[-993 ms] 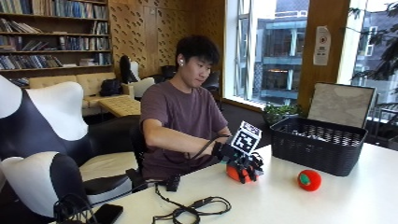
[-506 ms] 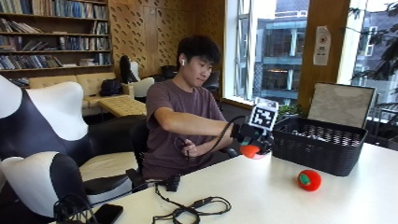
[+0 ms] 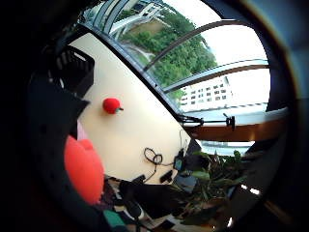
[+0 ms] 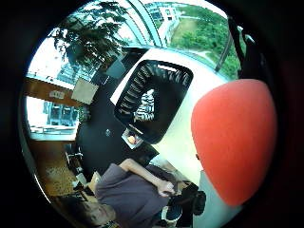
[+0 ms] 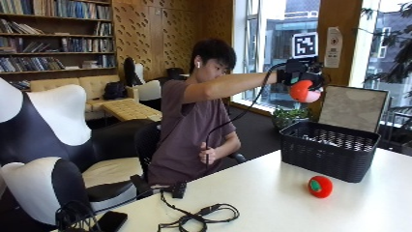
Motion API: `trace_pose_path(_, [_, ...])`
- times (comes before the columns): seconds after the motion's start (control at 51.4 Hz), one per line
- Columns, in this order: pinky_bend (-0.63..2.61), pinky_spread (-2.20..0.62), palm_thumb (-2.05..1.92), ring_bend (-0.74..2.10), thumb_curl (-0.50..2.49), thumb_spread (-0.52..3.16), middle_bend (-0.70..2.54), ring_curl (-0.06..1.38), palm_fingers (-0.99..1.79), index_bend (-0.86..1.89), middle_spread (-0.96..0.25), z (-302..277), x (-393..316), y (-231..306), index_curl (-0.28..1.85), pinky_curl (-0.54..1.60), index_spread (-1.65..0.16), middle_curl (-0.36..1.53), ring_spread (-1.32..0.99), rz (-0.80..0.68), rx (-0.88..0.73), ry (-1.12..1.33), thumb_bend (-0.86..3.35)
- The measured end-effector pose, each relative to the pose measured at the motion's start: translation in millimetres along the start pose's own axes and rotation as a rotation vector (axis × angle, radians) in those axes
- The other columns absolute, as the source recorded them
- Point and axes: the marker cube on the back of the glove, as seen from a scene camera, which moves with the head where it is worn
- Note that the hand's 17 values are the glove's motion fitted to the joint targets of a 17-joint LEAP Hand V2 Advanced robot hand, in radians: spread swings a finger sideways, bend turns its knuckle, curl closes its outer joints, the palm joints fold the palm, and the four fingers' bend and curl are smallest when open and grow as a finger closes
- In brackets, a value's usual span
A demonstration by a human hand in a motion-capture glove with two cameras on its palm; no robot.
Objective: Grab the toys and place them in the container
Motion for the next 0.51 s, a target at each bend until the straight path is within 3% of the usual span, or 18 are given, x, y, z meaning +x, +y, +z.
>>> trace_pose_path(0.097, [1.22, -0.32, 0.74, 1.36, 0.99, 0.29, 1.15, 0.79, 0.58, 0.93, -0.4, -13, -37, -37, 0.61, 0.57, -0.42, 0.85, -0.53, -0.031, 0.017, -0.069, 0.24])
trace_pose_path(0.175, [1.24, -0.32, 0.74, 1.38, 1.01, 0.24, 1.17, 0.81, 0.54, 0.95, -0.4, -10, -66, -67, 0.65, 0.58, -0.42, 0.88, -0.53, 0.061, 0.006, -0.106, 0.23])
trace_pose_path(0.253, [1.28, -0.32, 0.74, 1.4, 1.03, 0.21, 1.18, 0.82, 0.51, 0.97, -0.4, 1, -94, -85, 0.7, 0.6, -0.42, 0.9, -0.53, -0.07, -0.01, -0.09, 0.23])
trace_pose_path(0.331, [1.3, -0.32, 0.73, 1.42, 1.05, 0.18, 1.2, 0.83, 0.48, 0.98, -0.4, 12, -116, -107, 0.74, 0.61, -0.42, 0.93, -0.53, -0.012, -0.042, -0.095, 0.22])
trace_pose_path(0.428, [1.32, -0.31, 0.73, 1.45, 1.08, 0.15, 1.21, 0.85, 0.43, 0.98, -0.4, 28, -136, -124, 0.8, 0.62, -0.42, 0.96, -0.53, -0.112, -0.046, -0.067, 0.21])
trace_pose_path(0.506, [1.37, -0.31, 0.73, 1.46, 1.09, 0.14, 1.19, 0.85, 0.34, 0.91, -0.41, 37, -150, -139, 0.82, 0.63, -0.41, 0.97, -0.52, -0.031, -0.053, -0.07, 0.21])
